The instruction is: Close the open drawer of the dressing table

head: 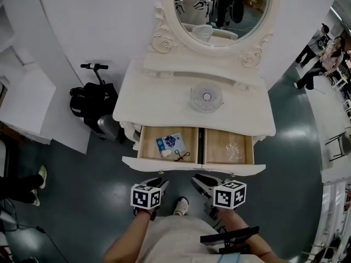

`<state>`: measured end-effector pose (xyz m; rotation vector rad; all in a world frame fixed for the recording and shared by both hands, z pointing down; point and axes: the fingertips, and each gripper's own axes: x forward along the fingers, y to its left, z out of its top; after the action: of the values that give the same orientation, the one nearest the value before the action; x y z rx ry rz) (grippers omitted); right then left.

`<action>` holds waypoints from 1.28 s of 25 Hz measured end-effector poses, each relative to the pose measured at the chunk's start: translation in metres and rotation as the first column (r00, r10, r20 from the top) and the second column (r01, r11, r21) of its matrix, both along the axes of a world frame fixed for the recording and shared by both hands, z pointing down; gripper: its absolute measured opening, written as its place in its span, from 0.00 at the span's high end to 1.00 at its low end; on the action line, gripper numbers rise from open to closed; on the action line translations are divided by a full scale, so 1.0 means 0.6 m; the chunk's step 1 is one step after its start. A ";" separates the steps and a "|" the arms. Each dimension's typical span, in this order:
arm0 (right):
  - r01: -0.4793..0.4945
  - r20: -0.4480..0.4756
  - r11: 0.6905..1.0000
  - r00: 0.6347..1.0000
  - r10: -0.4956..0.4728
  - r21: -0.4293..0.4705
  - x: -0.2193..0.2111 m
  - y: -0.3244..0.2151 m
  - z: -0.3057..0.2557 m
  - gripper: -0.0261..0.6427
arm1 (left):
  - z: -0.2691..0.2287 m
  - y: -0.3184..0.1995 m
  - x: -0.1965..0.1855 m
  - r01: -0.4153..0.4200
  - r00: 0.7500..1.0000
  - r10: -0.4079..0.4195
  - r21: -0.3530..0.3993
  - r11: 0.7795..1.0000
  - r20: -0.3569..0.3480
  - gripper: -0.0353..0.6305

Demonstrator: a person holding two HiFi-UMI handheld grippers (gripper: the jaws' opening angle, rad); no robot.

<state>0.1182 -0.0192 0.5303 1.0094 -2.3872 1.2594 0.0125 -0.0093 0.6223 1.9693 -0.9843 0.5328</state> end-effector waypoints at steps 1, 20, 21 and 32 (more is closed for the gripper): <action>0.005 0.000 1.000 1.000 -0.005 -0.002 0.000 0.000 0.002 0.84 | 0.012 -0.002 -0.001 0.008 1.000 -0.008 -0.015 1.000 0.014 0.76; 0.003 -0.006 0.998 1.000 -0.003 -0.067 0.010 0.005 0.033 0.84 | 0.157 -0.043 -0.019 0.036 0.971 -0.007 -0.120 0.992 0.238 0.67; 0.001 -0.006 0.998 1.000 -0.001 -0.069 0.011 0.003 0.034 0.84 | 0.164 -0.044 -0.021 0.034 0.969 -0.001 -0.127 0.991 0.245 0.67; -0.012 -0.003 0.995 1.000 0.012 -0.100 0.012 -0.005 0.048 0.84 | 0.220 -0.061 -0.039 0.098 0.936 -0.044 -0.138 0.986 0.349 0.67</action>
<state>0.1252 -0.0223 0.5588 0.9964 -2.2938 1.3668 -0.0109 -0.0457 0.7545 1.7279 -1.1863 0.9088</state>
